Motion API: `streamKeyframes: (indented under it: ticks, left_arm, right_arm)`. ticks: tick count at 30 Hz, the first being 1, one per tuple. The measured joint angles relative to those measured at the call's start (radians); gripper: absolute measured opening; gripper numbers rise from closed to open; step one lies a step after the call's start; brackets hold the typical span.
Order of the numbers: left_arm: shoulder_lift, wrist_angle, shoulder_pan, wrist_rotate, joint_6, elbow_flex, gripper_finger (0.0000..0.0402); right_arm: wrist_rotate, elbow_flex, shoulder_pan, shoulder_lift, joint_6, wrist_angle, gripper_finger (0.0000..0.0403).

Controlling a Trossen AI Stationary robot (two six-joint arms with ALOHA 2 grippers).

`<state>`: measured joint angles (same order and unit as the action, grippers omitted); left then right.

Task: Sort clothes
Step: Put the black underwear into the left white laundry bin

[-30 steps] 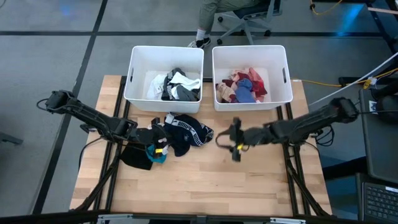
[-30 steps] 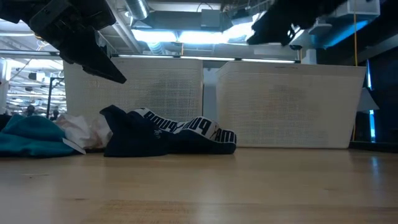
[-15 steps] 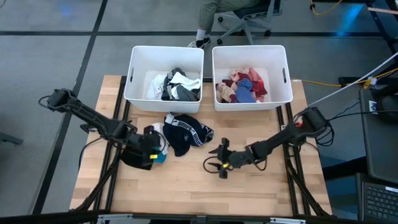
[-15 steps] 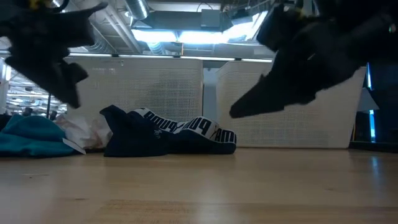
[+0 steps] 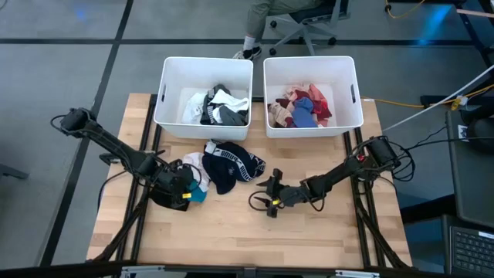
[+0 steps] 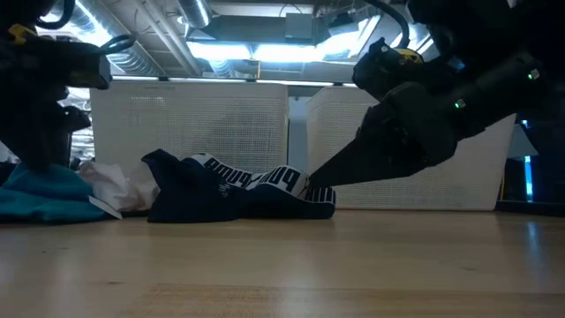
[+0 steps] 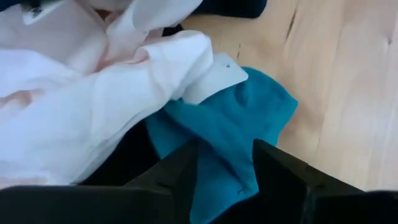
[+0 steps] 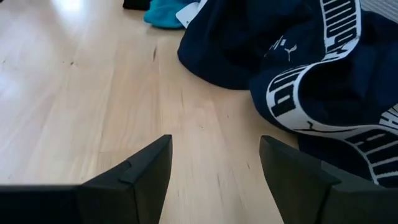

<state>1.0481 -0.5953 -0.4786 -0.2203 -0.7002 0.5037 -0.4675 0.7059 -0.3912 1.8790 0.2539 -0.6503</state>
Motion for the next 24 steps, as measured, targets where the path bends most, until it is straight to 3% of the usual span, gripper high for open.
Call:
streamKeyframes:
  ticks: [11, 17, 20, 24]
  left_arm:
    - [0.014, 0.397, 0.0, 0.001, 0.098, -0.122, 0.0143]
    - [0.054, 0.589, 0.016, 0.033, 0.218, -0.107, 0.0143]
    - [0.055, 0.481, 0.016, 0.037, 0.275, -0.014, 0.0143]
    - [0.055, 0.137, 0.006, 0.036, 0.245, 0.165, 0.0143]
  right_arm:
    - [0.005, 0.0, 0.0, 0.0, -0.001, 0.0, 0.0241]
    - [0.005, 0.0, 0.001, 0.0, -0.001, 0.001, 0.0241]
    - [0.005, 0.0, 0.001, 0.0, -0.001, 0.001, 0.0241]
    - [0.005, 0.0, 0.001, 0.0, -0.002, 0.001, 0.0241]
